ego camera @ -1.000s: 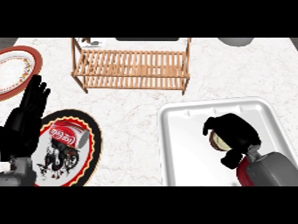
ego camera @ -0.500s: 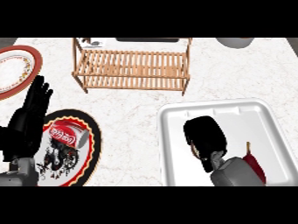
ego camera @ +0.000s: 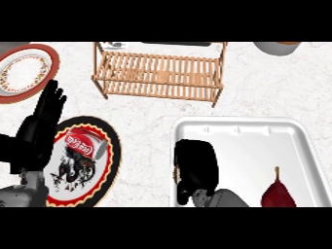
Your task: Pick the cupcake from the tray and place it in the tiered shelf
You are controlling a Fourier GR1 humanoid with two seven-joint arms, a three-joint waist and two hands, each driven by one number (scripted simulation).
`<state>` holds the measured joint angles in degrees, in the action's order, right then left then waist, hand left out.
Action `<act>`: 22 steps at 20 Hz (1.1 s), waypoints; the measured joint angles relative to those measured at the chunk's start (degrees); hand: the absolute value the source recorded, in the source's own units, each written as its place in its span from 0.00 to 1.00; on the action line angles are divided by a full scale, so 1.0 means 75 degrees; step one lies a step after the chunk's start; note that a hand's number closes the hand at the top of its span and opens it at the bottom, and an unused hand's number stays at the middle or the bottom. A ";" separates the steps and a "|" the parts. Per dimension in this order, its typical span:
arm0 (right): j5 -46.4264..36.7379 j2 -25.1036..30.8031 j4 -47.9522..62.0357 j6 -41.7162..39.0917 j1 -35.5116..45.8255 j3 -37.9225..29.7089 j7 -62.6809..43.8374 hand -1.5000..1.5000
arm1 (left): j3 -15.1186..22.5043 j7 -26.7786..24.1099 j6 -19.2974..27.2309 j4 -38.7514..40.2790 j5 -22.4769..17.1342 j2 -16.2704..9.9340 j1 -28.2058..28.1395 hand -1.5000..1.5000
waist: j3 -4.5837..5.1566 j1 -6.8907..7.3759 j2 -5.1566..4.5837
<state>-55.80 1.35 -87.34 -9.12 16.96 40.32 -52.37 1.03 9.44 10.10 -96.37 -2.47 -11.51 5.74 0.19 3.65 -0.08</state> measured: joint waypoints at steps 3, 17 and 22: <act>0.0382 -0.0075 -0.0362 0.0676 0.0536 0.0533 -0.0866 1.00 | 0.0017 -0.0039 -0.0025 0.0048 -0.0010 0.0027 0.0015 0.50 | -0.0011 0.0071 0.0009; -0.0283 -0.0056 -0.1319 0.2009 0.3352 0.0135 -0.2342 1.00 | -0.0047 0.0008 0.0063 0.0276 0.0109 0.0022 0.0136 0.50 | 0.0009 -0.0145 0.0128; -0.0446 -0.0053 -0.0989 0.1977 0.4065 -0.0336 -0.2461 1.00 | -0.0069 -0.0028 0.0054 0.0232 0.0111 0.0015 0.0026 0.50 | 0.0008 -0.0158 0.0124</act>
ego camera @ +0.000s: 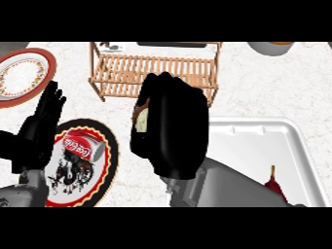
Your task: Pick the cupcake from the tray and place it in the tiered shelf
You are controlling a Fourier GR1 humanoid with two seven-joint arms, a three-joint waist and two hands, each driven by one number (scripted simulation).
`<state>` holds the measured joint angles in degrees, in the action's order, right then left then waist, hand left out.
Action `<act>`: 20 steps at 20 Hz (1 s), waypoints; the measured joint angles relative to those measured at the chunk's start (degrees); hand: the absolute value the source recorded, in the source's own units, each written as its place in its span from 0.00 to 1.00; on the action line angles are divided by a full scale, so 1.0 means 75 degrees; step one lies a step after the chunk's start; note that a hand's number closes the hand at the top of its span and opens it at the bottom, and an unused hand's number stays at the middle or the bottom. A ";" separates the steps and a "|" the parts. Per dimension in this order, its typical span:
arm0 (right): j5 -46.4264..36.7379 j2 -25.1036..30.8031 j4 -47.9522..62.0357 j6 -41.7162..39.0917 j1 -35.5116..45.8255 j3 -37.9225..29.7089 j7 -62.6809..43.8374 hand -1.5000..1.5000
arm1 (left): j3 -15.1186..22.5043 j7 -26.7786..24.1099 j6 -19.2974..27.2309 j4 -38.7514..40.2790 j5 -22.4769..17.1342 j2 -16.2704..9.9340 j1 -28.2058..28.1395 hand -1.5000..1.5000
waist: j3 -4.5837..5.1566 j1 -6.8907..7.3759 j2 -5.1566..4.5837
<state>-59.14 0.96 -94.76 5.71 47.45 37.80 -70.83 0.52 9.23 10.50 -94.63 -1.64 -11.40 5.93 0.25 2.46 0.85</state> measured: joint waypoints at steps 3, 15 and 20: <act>-0.0045 -0.0003 0.0316 0.0036 0.0395 -0.0289 -0.0016 1.00 | -0.0014 0.0010 0.0009 0.0018 -0.0008 0.0022 0.0050 0.50 | -0.0004 -0.0011 -0.0028; -0.0010 -0.0027 0.2161 0.0832 0.1396 -0.1130 0.0238 1.00 | -0.0025 0.0116 -0.0044 -0.0132 -0.0031 0.0031 0.0101 0.50 | -0.0020 0.0027 -0.0130; -0.0121 -0.0040 0.3068 0.1539 0.1463 -0.1333 0.0613 1.00 | -0.0021 0.0053 0.0006 -0.0029 0.0055 0.0081 0.0170 0.50 | -0.0024 0.0008 -0.0163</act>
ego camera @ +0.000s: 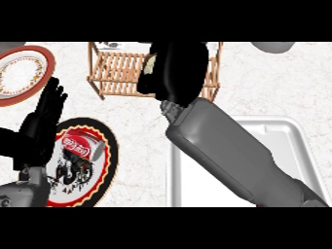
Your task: Pick the cupcake from the tray and place it in the tiered shelf
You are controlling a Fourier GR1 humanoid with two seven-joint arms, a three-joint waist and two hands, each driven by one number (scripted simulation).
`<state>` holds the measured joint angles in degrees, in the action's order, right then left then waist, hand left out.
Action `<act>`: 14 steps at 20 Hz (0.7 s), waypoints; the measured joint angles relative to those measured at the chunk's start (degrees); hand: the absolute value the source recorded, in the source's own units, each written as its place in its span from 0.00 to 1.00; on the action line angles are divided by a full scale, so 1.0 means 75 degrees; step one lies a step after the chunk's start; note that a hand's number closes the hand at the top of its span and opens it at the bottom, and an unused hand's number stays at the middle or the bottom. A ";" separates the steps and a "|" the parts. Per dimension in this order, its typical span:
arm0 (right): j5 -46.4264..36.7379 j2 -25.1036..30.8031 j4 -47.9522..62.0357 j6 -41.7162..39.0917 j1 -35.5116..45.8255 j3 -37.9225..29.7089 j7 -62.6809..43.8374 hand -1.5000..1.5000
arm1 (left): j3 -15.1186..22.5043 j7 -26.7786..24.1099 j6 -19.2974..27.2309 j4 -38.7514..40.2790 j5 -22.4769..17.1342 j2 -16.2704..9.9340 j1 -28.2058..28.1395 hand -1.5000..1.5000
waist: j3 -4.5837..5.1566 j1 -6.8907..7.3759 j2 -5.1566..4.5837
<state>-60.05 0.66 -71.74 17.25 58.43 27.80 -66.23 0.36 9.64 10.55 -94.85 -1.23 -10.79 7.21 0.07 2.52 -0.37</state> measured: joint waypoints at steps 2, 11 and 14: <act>0.0039 -0.0003 0.0408 0.0263 0.0139 -0.0071 0.0107 1.00 | -0.0063 -0.0009 -0.0031 0.0021 -0.0037 -0.0028 0.0004 0.50 | -0.0001 0.0014 -0.0006; 0.0502 -0.0021 0.2153 0.1781 0.0599 -0.0607 0.0705 0.00 | -0.0006 -0.0086 -0.0043 0.0020 0.0013 0.0075 0.0009 0.50 | -0.0002 0.0091 -0.0048; 0.0985 -0.0026 0.2517 0.2273 0.0602 -0.0754 0.0900 0.00 | -0.0004 -0.0096 -0.0094 0.0061 -0.0011 0.0083 0.0003 0.50 | -0.0004 0.0122 -0.0054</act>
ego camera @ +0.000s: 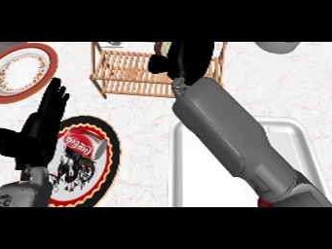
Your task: Pick the cupcake from the tray and place it in the tiered shelf
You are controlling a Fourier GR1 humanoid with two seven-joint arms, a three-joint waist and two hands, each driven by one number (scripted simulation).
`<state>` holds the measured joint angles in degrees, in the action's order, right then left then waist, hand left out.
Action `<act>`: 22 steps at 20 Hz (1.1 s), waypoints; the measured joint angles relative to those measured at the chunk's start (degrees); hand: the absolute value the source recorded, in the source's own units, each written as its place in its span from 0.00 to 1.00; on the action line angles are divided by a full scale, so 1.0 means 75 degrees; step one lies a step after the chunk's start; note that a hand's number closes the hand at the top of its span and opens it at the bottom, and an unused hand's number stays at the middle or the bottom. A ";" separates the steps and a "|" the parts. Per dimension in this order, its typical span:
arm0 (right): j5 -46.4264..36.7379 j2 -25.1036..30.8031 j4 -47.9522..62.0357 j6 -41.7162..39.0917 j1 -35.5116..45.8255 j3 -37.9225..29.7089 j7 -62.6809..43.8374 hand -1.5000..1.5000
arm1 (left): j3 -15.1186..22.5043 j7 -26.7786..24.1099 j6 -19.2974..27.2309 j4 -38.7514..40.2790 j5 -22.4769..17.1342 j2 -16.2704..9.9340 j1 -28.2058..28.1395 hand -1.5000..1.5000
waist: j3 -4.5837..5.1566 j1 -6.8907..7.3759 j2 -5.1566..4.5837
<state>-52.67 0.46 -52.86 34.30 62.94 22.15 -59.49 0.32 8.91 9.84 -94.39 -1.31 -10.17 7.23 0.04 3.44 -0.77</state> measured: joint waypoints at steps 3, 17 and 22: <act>0.0578 -0.0013 0.0565 0.0473 0.0149 -0.0066 0.0242 0.00 | -0.0057 -0.0069 -0.0035 0.0089 -0.0023 -0.0004 0.0065 0.50 | 0.0000 0.0015 -0.0009; 0.1991 -0.0026 0.0936 0.2052 0.0840 -0.0129 0.1165 0.00 | -0.0308 0.0010 -0.0086 -0.0078 -0.0044 -0.0099 -0.0108 0.50 | -0.0003 -0.0218 0.0083; 0.1422 0.0166 0.0393 0.2133 0.0847 -0.0555 0.0516 0.00 | -0.0401 0.0001 -0.0047 -0.0184 -0.0033 -0.0097 -0.0363 0.50 | -0.0002 -0.0470 0.0165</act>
<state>-42.00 1.71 -49.91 50.30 69.29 17.98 -55.62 -2.68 8.92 9.49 -95.77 -1.56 -10.89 4.50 0.03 -0.09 0.47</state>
